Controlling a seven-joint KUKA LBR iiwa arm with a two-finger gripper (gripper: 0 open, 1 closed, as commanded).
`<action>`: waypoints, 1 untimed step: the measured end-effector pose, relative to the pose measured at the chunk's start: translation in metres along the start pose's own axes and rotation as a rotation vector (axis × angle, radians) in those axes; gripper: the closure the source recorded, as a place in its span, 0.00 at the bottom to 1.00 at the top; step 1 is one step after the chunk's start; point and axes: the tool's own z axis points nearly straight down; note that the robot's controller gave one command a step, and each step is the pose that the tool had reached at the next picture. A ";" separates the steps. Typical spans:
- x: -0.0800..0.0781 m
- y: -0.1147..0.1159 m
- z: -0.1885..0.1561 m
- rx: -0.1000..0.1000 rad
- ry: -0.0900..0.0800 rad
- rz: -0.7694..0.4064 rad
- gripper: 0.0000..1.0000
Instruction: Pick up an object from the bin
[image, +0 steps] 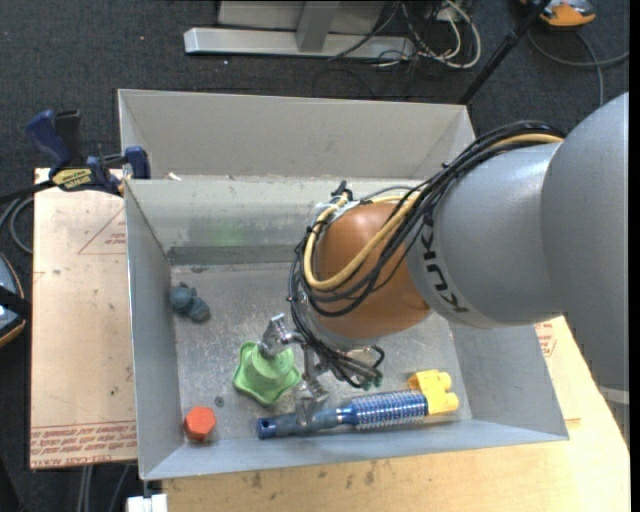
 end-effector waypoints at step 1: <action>-0.003 -0.002 -0.002 0.004 -0.009 0.001 1.00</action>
Offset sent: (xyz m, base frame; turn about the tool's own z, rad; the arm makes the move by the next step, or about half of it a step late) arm 0.0000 0.0000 0.0000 0.0000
